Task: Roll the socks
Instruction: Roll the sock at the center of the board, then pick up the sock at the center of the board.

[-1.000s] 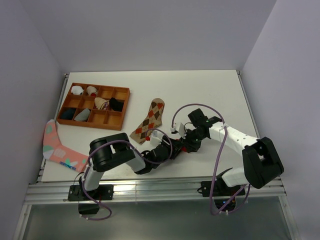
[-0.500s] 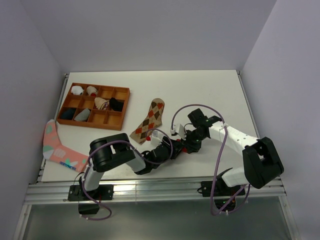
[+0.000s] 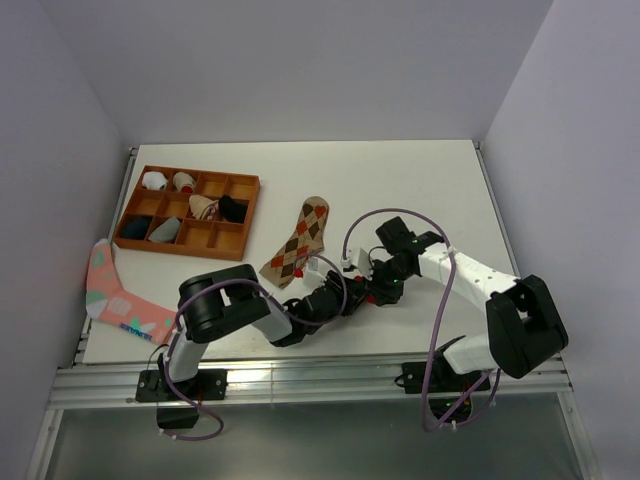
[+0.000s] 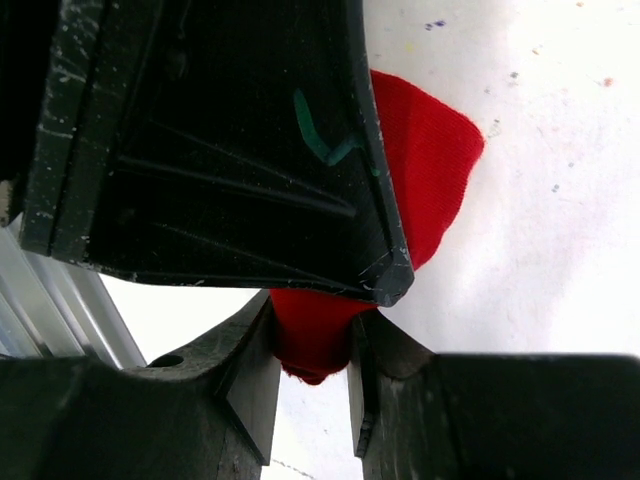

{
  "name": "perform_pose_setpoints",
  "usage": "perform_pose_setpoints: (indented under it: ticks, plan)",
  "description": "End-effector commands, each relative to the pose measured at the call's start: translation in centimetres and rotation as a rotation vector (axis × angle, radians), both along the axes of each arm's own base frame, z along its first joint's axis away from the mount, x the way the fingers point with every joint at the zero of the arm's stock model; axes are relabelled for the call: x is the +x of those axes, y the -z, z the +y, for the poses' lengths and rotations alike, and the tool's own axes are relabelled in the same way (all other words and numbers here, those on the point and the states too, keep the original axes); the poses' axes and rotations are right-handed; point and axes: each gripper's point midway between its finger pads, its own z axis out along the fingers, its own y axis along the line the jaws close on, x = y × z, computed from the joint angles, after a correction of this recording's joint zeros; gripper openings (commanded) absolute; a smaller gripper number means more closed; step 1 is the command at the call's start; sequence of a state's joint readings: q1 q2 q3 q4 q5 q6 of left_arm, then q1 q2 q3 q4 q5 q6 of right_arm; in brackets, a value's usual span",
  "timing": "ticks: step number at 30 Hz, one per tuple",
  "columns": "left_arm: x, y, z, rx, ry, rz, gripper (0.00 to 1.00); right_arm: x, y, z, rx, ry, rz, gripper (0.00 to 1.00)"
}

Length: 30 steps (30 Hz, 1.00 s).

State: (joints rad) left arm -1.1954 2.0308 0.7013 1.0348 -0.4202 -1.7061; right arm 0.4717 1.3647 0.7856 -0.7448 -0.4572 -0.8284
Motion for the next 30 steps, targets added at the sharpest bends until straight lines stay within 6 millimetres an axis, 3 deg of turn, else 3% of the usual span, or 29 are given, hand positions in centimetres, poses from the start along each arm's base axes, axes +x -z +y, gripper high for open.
perform_pose_setpoints:
  ticks: [1, 3, 11, 21, 25, 30]
  plan:
    - [1.4, -0.7, -0.5, 0.044, 0.002, -0.046, 0.00, -0.6, -3.6, 3.8, 0.183, -0.054, -0.006, 0.31]
    - [1.3, -1.1, -0.5, 0.044, 0.015, -0.056, 0.00, -0.1, -4.0, 3.8, 0.181, -0.035, -0.029, 0.42]
    - [1.9, -2.4, 0.0, 0.062, 0.026, -0.091, 0.00, 1.5, -5.4, 3.1, 0.145, 0.057, -0.098, 0.56]
    - [2.6, -4.1, 0.7, 0.071, 0.015, -0.135, 0.00, 2.9, -4.9, 1.0, 0.058, 0.180, -0.148, 0.62]
    - [2.5, -4.4, 0.7, 0.069, 0.020, -0.143, 0.00, 4.5, -5.3, 0.3, 0.050, 0.275, -0.186, 0.65]
    - [2.5, -4.4, 1.7, 0.072, 0.008, -0.141, 0.00, 4.9, -6.4, 0.0, 0.055, 0.304, -0.208, 0.66]
